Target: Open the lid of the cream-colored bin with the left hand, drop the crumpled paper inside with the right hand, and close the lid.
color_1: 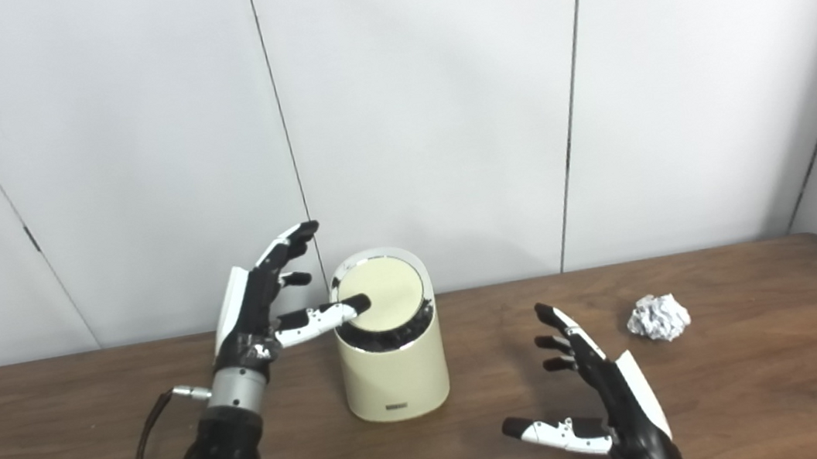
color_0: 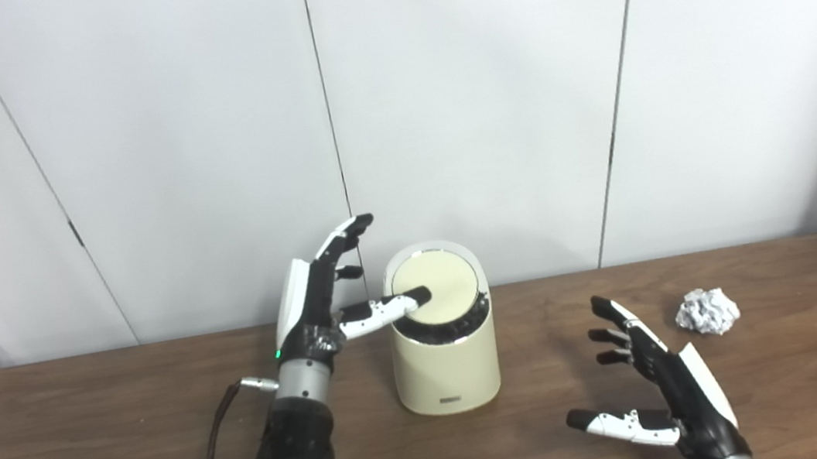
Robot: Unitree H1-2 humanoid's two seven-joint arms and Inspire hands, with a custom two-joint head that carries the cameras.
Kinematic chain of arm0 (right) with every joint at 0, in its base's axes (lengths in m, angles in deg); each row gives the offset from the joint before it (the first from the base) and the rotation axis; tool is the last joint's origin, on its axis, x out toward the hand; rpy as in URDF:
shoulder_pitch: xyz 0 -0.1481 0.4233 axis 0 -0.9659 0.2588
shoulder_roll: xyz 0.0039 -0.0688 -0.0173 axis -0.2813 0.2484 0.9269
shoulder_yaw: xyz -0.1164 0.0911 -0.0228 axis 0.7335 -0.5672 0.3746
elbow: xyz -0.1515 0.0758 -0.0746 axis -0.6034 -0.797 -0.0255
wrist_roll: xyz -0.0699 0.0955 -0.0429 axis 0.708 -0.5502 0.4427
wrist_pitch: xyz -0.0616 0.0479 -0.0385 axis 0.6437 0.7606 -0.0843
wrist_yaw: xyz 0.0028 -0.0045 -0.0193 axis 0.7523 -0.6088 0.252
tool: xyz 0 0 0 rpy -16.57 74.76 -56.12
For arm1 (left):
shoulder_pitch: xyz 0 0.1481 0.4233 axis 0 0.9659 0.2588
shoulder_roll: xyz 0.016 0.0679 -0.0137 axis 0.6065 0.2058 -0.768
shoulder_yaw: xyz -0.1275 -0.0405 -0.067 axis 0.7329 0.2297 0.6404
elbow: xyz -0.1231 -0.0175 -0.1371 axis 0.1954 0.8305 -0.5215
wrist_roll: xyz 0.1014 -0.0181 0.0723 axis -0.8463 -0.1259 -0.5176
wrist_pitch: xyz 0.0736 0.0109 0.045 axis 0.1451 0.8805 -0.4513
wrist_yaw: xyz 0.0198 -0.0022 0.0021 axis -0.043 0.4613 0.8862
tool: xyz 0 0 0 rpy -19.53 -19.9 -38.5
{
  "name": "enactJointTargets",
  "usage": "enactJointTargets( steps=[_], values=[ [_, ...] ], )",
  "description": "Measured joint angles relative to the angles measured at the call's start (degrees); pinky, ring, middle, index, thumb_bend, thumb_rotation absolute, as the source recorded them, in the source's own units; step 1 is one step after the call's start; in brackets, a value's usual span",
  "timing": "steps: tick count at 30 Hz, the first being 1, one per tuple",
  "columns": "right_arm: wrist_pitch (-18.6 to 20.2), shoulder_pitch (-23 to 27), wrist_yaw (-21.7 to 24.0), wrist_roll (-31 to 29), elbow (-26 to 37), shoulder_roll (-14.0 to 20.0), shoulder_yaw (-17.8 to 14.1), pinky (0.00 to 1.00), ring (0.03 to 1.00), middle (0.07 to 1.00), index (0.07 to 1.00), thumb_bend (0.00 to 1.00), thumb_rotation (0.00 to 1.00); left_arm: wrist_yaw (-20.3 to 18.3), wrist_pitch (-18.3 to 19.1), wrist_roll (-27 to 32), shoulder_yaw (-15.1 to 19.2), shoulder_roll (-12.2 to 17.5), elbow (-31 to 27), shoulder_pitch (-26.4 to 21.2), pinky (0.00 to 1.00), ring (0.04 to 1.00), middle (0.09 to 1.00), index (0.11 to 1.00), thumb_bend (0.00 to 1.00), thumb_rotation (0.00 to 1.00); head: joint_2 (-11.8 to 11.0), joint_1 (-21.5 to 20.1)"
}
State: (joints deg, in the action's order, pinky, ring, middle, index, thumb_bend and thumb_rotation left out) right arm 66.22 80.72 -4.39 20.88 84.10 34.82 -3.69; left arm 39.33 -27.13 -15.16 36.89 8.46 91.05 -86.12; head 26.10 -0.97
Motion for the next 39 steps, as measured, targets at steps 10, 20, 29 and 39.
enactJointTargets(
  steps=[10, 20, 29, 39],
  values=[
    [0.4, 0.0, 0.0, 0.2, 0.7, -0.2, 0.2, 0.72, 0.817, 0.913, 0.898, 0.85, 0.33, 0.7, 1.5, -2.0, -0.8, 0.4, 1.9, -1.2, 0.75, 0.887, 0.890, 0.911, 0.93, 0.22, 0.0, -0.2],
    [0.4, 0.0, 0.0, 0.2, 1.2, -0.6, 0.2, 0.71, 0.817, 0.915, 0.901, 0.85, 0.33, 1.1, 3.1, -6.1, -2.9, 0.8, 4.0, -3.8, 0.75, 0.881, 0.898, 0.915, 0.94, 0.19, 0.1, -0.8],
    [0.4, 0.0, 0.0, 0.2, 1.2, -0.8, 0.2, 0.73, 0.819, 0.915, 0.902, 0.85, 0.33, 3.7, 2.2, -12.3, -6.9, 2.4, 5.9, -4.1, 0.66, 0.862, 0.932, 0.934, 0.96, 0.23, 0.5, -1.0],
    [0.5, 0.0, 0.0, 0.2, 1.7, -1.0, 0.2, 0.70, 0.812, 0.912, 0.902, 0.85, 0.33, 3.8, 3.9, -19.0, -10.4, 3.9, 5.6, -5.6, 0.69, 0.873, 0.948, 0.965, 0.99, 0.16, 0.9, -1.1]
  ],
)
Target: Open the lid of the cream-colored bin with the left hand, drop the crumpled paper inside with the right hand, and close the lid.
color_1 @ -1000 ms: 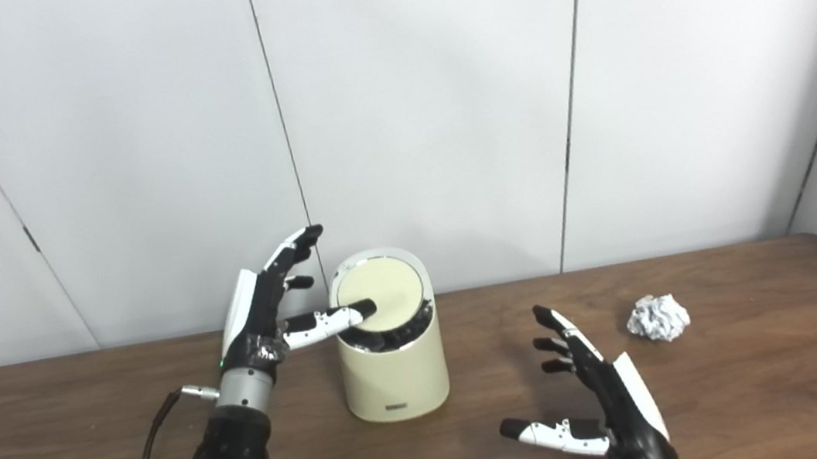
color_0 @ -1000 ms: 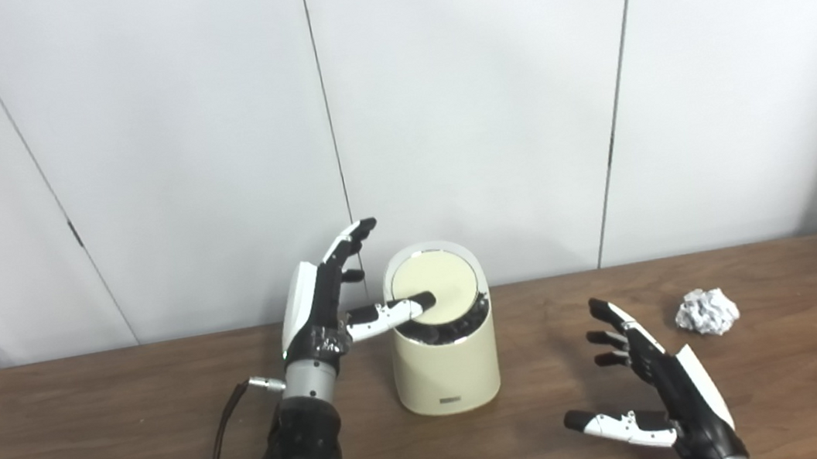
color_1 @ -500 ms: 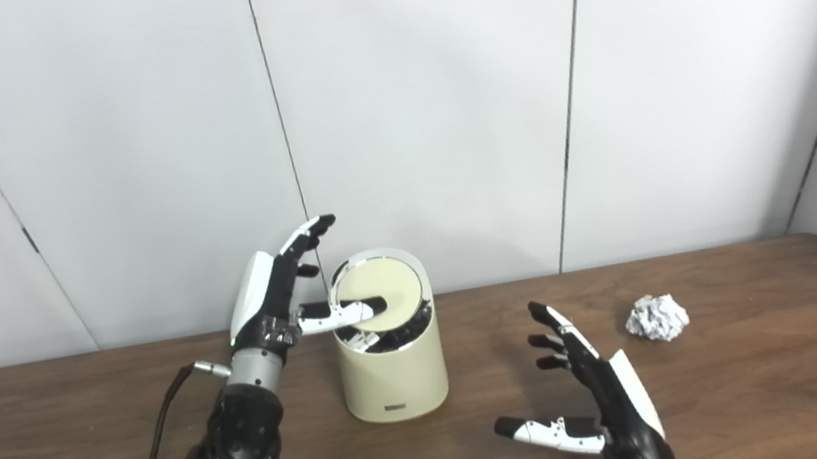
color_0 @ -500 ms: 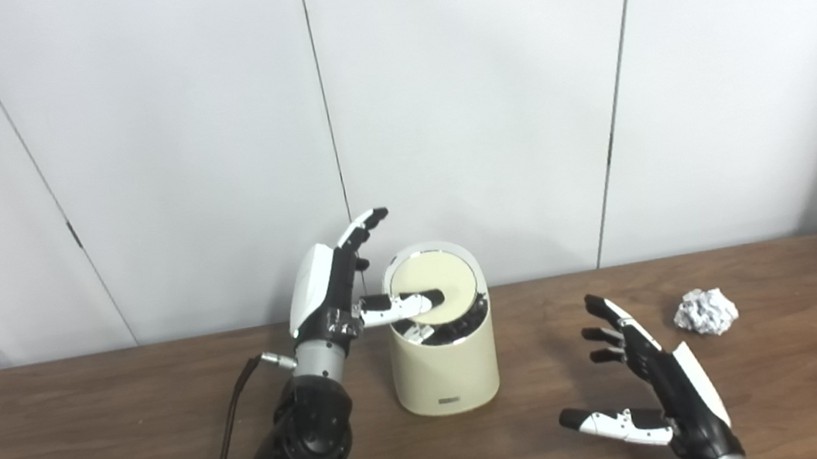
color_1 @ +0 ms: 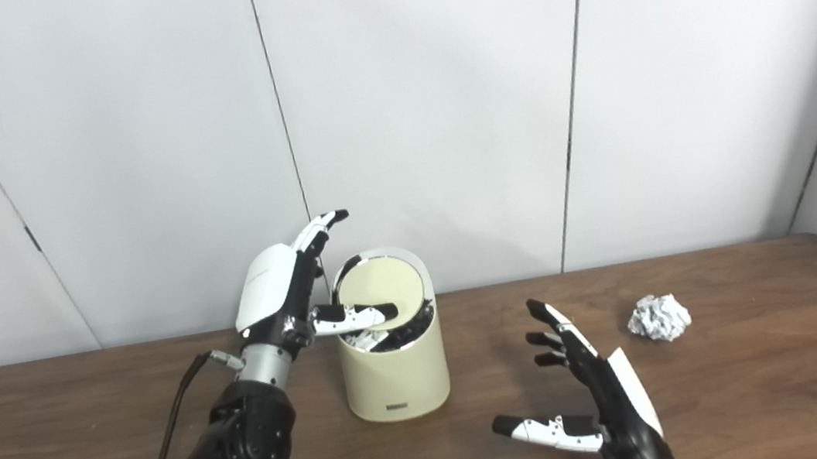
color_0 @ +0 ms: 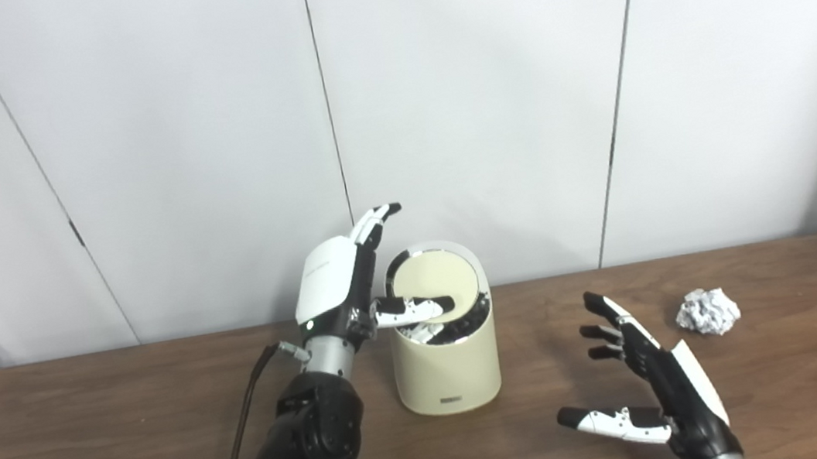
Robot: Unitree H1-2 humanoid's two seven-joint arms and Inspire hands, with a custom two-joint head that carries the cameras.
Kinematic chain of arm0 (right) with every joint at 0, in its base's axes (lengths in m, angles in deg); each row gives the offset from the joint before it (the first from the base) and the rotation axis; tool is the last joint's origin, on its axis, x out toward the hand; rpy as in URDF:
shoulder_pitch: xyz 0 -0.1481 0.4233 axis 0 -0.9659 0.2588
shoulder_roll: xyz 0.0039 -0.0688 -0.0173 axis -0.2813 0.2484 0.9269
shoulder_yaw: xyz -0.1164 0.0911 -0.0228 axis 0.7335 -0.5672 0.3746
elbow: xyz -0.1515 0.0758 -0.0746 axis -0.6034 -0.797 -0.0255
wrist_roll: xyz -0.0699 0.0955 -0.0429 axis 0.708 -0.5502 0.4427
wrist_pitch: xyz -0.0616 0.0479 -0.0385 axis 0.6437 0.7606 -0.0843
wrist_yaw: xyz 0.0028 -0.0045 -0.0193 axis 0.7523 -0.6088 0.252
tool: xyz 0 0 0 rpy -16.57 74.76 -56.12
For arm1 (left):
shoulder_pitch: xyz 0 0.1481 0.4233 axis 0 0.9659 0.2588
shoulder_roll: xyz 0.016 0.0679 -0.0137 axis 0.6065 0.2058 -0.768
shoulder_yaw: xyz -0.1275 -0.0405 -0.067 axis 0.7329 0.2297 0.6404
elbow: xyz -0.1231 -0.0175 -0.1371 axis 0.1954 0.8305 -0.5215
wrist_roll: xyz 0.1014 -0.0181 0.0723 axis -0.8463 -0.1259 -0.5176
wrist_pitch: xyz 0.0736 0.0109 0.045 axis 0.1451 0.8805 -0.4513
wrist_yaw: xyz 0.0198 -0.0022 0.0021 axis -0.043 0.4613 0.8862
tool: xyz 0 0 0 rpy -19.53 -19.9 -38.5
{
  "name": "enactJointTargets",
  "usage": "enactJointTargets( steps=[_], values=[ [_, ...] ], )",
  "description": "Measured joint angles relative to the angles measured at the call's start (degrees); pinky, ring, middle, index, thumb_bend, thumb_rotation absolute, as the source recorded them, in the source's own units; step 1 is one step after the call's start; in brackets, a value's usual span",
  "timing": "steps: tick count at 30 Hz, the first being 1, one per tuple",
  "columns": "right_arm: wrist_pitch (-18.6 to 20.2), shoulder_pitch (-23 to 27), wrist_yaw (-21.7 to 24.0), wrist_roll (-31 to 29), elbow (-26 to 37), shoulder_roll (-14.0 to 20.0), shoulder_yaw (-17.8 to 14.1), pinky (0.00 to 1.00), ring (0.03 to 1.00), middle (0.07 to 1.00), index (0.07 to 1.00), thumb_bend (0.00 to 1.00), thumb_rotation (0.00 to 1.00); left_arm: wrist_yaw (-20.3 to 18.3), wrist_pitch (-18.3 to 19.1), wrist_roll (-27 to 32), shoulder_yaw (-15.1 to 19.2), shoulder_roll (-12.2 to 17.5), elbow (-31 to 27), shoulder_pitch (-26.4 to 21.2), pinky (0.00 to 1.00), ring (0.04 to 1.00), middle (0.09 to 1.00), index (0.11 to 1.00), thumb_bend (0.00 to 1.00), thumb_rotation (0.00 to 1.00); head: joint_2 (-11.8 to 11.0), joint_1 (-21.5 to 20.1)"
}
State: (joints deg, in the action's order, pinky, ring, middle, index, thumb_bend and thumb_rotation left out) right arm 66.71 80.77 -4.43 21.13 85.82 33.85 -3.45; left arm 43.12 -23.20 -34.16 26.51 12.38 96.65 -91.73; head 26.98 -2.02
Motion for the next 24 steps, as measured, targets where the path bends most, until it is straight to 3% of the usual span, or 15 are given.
enactJointTargets(
  steps=[24],
  values=[
    [2.1, 0.0, -0.1, 0.7, 2.0, -0.3, 0.2, 0.68, 0.807, 0.914, 0.905, 0.88, 0.34, -0.4, 2.8, -9.4, -5.6, 3.2, -1.3, -1.3, 0.67, 0.907, 0.964, 0.977, 0.99, 0.04, 1.3, -0.5]
  ],
)
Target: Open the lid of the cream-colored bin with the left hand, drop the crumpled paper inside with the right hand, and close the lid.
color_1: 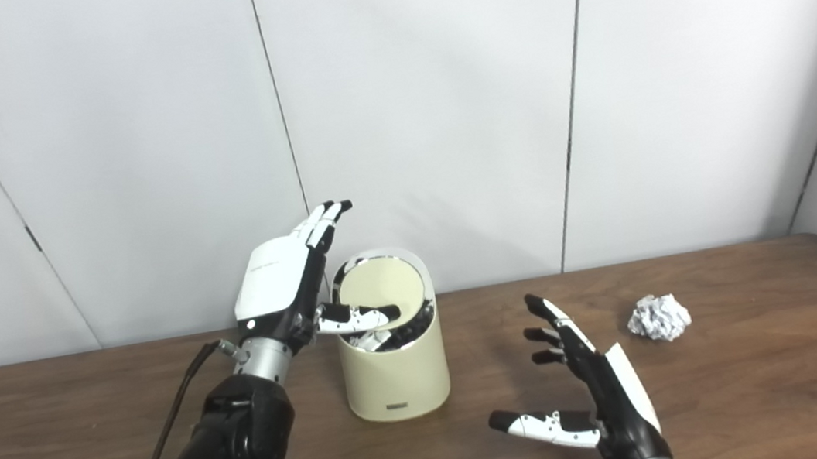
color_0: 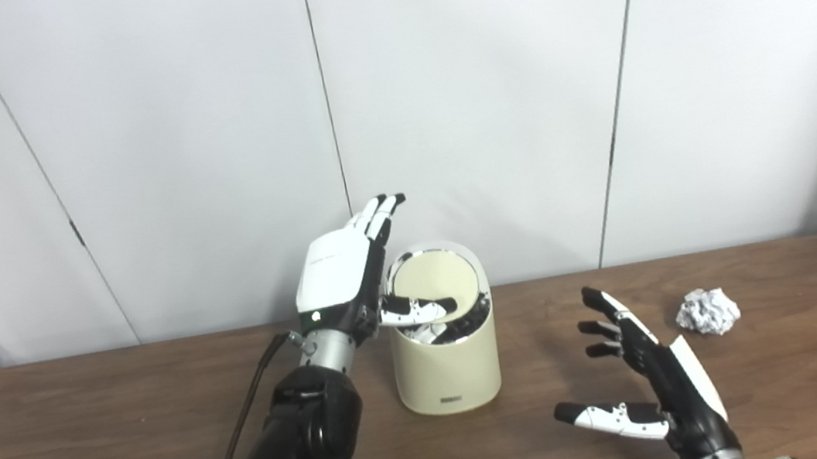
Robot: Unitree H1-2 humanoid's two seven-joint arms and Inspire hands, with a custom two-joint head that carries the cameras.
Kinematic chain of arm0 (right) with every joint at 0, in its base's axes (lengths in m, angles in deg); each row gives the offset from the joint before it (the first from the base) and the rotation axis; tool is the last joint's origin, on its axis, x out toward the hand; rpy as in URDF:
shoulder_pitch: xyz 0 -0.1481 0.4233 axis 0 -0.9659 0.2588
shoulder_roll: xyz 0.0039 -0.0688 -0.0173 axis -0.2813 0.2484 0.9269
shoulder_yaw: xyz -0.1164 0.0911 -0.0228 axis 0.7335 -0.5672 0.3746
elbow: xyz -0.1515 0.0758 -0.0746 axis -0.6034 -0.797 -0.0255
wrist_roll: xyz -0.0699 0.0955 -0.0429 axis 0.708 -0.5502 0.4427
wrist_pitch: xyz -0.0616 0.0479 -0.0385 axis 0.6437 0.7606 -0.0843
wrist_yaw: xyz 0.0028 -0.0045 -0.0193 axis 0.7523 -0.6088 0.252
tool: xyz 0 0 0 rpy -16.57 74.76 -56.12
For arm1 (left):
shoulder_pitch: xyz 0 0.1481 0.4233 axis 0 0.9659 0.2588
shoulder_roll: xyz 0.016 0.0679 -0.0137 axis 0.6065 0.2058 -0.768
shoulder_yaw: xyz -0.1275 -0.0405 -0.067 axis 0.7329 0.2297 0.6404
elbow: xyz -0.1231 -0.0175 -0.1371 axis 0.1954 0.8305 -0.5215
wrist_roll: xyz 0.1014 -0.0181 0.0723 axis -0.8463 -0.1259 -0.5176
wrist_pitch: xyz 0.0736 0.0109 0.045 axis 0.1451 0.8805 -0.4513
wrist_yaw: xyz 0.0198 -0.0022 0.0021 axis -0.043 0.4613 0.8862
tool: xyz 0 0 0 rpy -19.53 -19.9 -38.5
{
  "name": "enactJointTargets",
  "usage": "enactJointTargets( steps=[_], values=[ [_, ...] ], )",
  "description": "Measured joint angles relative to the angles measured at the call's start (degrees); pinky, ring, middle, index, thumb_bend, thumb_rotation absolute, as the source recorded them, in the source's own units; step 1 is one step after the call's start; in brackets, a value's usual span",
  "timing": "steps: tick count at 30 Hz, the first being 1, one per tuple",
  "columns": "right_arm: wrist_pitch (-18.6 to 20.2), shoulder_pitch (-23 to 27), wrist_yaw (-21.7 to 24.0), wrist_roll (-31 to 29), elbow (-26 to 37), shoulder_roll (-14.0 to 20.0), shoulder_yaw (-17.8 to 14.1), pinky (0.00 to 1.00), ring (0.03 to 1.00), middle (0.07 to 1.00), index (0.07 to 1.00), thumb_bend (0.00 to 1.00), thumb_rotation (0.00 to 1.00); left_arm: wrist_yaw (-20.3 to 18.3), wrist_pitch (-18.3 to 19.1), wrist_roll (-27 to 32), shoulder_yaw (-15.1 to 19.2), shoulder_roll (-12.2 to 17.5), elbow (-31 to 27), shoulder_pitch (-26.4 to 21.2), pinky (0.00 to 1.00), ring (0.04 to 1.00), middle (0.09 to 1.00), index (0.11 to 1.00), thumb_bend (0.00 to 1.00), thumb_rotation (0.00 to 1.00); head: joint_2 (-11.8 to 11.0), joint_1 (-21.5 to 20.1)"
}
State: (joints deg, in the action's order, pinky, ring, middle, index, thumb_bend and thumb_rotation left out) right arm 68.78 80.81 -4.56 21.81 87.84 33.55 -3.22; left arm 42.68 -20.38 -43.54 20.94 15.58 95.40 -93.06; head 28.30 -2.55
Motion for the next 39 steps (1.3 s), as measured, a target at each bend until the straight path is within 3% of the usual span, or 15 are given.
enactJointTargets(
  steps=[24, 32, 39],
  values=[
    [-0.5, 0.3, 0.0, -0.5, -0.7, 0.1, 0.0, 0.71, 0.815, 0.918, 0.913, 0.86, 0.34, 2.2, -0.4, -2.3, -2.4, 1.4, 1.0, 0.0, 0.65, 0.888, 0.951, 0.944, 0.98, 0.00, -0.1, -0.3],
    [-1.1, 0.4, -0.1, -0.4, -0.9, 0.1, -0.1, 0.68, 0.812, 0.915, 0.908, 0.86, 0.33, 2.6, -0.5, -1.8, -1.7, 1.2, 0.8, 0.6, 0.64, 0.874, 0.932, 0.917, 0.87, 0.12, -0.4, 0.0],
    [-1.1, 0.4, -0.1, -0.4, -0.9, 0.1, -0.1, 0.70, 0.817, 0.912, 0.906, 0.87, 0.33, 4.9, -3.7, -0.5, -0.1, 0.5, 0.5, 1.0, 0.63, 0.838, 0.906, 0.949, 0.83, 0.05, -1.1, 0.6]
  ],
)
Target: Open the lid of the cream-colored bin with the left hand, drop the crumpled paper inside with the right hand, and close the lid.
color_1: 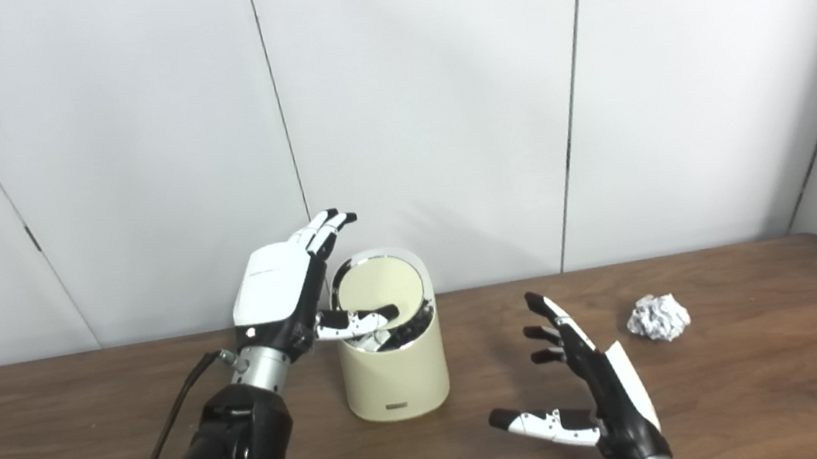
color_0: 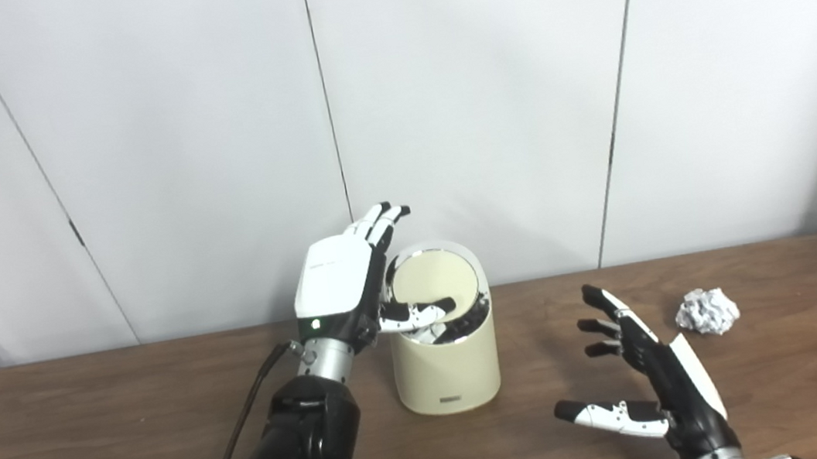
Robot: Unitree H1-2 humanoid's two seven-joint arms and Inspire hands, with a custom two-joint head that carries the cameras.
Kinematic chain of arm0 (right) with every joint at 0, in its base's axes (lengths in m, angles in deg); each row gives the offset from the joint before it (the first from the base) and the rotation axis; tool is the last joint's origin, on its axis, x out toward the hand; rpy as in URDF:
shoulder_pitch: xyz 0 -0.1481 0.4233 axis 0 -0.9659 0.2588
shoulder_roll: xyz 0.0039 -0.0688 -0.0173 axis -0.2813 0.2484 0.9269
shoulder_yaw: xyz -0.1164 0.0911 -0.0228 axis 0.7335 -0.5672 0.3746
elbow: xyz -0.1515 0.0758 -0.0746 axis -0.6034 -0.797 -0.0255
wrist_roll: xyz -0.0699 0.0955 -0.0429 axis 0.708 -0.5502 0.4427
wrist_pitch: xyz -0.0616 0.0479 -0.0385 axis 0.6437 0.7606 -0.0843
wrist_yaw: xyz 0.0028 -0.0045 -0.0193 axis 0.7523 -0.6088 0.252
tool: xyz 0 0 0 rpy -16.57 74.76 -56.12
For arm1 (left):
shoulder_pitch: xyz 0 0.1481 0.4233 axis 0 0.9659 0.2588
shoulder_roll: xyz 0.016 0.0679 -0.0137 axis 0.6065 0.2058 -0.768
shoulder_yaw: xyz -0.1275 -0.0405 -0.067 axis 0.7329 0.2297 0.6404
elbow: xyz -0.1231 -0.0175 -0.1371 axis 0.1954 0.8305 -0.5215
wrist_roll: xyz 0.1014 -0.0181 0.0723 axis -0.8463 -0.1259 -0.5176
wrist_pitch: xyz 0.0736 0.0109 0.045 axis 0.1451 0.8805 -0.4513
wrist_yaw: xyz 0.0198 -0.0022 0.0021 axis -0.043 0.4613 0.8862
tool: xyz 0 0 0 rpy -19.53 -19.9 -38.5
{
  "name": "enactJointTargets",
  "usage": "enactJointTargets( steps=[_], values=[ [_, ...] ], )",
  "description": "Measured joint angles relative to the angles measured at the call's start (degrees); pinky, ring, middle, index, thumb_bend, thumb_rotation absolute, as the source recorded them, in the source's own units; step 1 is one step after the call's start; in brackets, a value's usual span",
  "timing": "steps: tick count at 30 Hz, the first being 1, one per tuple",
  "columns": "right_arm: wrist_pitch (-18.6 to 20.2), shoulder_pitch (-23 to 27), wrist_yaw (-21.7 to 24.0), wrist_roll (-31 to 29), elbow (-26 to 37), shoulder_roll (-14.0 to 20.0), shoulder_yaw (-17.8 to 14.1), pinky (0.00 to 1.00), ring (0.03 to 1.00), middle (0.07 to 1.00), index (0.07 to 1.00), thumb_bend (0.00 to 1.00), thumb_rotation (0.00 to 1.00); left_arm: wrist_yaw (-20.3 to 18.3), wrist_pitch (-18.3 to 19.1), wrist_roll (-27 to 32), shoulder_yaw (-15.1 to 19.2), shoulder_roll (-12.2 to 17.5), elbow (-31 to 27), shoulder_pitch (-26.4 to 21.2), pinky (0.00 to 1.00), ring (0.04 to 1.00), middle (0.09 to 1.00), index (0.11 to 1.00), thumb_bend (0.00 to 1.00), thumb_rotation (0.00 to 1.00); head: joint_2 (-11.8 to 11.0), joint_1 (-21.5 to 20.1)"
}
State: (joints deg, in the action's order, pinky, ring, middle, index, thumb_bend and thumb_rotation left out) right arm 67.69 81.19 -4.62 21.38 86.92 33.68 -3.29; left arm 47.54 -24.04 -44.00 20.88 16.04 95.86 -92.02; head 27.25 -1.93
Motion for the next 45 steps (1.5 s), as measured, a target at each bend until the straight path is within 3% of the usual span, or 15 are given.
enactJointTargets(
  steps=[5, 10, 14, 19, 26, 28, 35, 45],
  values=[
    [0.0, 0.0, 0.0, 0.0, -0.1, 0.0, 0.0, 0.72, 0.825, 0.918, 0.906, 0.86, 0.33, 1.3, -3.0, 3.6, 3.2, -0.7, -0.6, 0.4, 0.66, 0.841, 0.898, 0.957, 0.81, 0.07, -0.2, 0.0],
    [0.0, 0.0, 0.0, 0.0, -0.6, 0.0, 0.0, 0.72, 0.824, 0.915, 0.906, 0.86, 0.32, 0.7, -4.1, 11.4, 8.4, -1.8, -2.5, 1.0, 0.70, 0.829, 0.866, 0.941, 0.82, 0.11, -0.3, 0.2],
    [0.0, 0.0, 0.1, 0.0, -0.9, 0.0, 0.1, 0.71, 0.817, 0.919, 0.906, 0.85, 0.32, -1.9, -3.9, 19.1, 12.7, -2.7, -6.5, 1.0, 0.67, 0.842, 0.876, 0.924, 0.79, 0.11, -0.2, 0.3],
    [0.2, -0.1, 0.2, 0.1, -0.5, 0.0, 0.2, 0.70, 0.813, 0.919, 0.903, 0.85, 0.32, -4.8, -3.7, 24.9, 15.5, -2.9, -8.1, 1.8, 0.62, 0.804, 0.860, 0.883, 0.73, 0.12, 0.2, 0.4],
    [0.3, -0.5, 0.2, 0.1, 0.4, 0.0, 0.2, 0.72, 0.816, 0.916, 0.900, 0.85, 0.32, -9.7, -1.1, 31.9, 18.2, -2.9, -13.6, 6.7, 0.62, 0.805, 0.845, 0.864, 0.68, 0.16, 0.3, 0.4],
    [0.2, -0.5, 0.2, 0.0, 0.3, 0.0, 0.2, 0.72, 0.820, 0.916, 0.901, 0.85, 0.32, -11.4, -1.2, 34.7, 19.1, -2.8, -15.0, 7.8, 0.63, 0.791, 0.835, 0.869, 0.72, 0.18, 0.3, 0.5],
    [0.2, -0.5, 0.2, -0.1, 0.3, 0.1, 0.1, 0.72, 0.818, 0.915, 0.900, 0.85, 0.32, -17.0, -6.6, 43.4, 19.7, -0.8, -15.6, 15.2, 0.67, 0.788, 0.835, 0.891, 0.85, 0.27, 0.1, 0.4],
    [0.2, -0.6, 0.2, 0.1, 0.2, 0.2, 0.2, 0.71, 0.810, 0.910, 0.899, 0.86, 0.35, -18.0, -12.1, 46.1, 20.6, -1.4, -13.8, 25.5, 0.62, 0.758, 0.825, 0.902, 0.82, 0.22, 0.1, 0.9]
  ],
)
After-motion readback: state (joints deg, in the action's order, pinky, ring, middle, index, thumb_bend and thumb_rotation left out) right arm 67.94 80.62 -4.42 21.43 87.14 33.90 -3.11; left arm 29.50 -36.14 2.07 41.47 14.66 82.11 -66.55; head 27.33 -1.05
